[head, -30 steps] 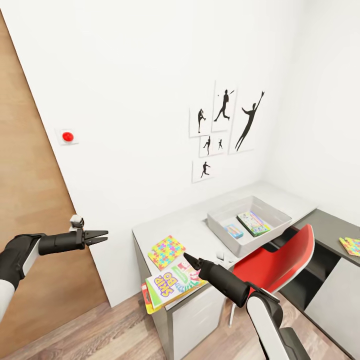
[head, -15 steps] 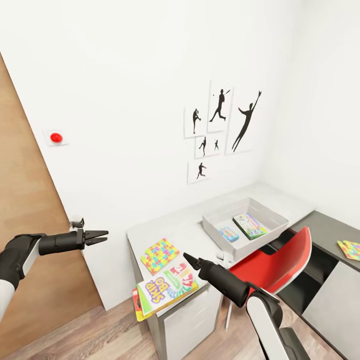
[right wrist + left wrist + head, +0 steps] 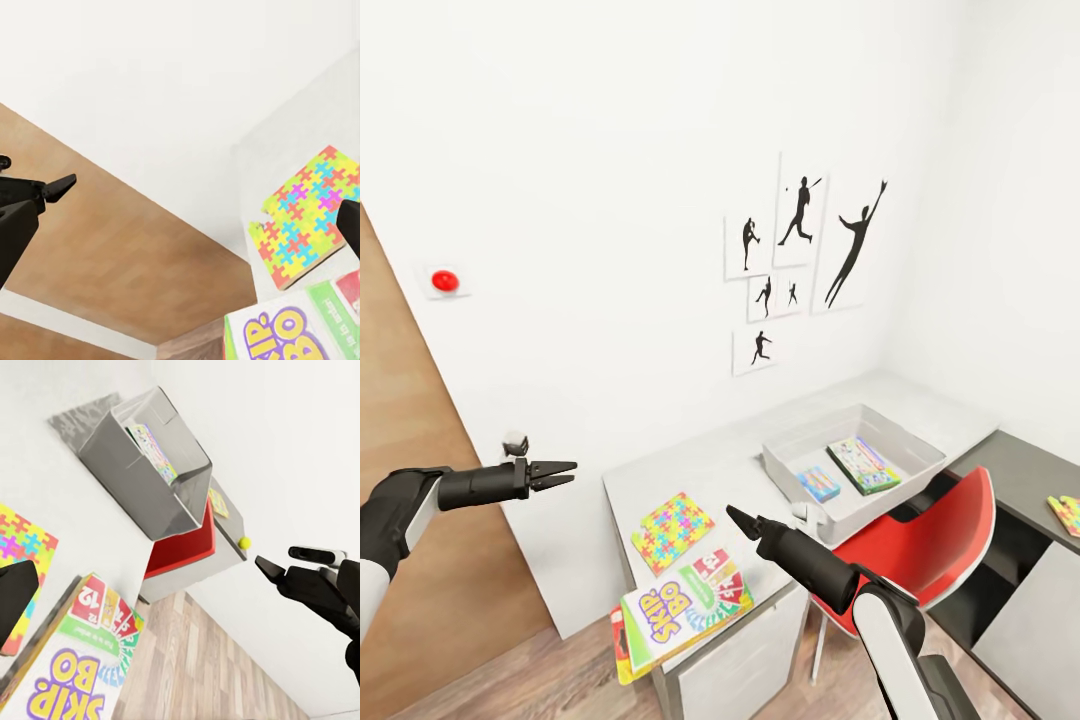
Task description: Put all the toys in the child's room - the three board games (two on the bed and one on the table), the two jigsaw puzzles on the table, and the tennis ball on the table - inside the toy box on the table in the child's room.
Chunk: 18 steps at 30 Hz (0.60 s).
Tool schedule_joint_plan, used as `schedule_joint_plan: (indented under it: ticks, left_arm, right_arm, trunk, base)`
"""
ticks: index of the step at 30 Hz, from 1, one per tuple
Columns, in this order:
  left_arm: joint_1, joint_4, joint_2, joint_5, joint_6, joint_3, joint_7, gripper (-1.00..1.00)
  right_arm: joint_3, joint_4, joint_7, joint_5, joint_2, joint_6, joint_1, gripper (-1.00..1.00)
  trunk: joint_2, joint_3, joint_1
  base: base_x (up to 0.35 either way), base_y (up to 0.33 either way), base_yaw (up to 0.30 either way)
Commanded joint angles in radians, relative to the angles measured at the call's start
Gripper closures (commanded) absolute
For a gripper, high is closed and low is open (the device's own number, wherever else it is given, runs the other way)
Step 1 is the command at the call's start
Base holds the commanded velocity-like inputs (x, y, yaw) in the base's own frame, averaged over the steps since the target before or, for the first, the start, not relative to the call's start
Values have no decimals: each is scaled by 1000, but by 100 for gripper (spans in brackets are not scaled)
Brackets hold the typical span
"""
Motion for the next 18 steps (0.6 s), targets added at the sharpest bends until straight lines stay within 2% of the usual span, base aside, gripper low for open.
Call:
schedule_joint_plan:
  ticks: [1,10,18]
  left_arm:
    - [-1,0,0,1,11,0,-3,-100]
    - [-1,0,0,1,11,0,-2,-100]
    - [-1,0,0,1,12,1,-2,-100]
  right_arm:
    - [-1,-1,1,-2,1,5,-1,-100]
    - [-1,-1,1,-2,1,4,-1,-100]
    - [-1,-1,1,-2,1,4,-1,-100]
  trunk:
    - [-2,-2,1]
    - [-2,-2,1]
    - [-2,-2,1]
  base:
    - [53,-2,0]
    - [145,-1,0]
    - [32,0,0]
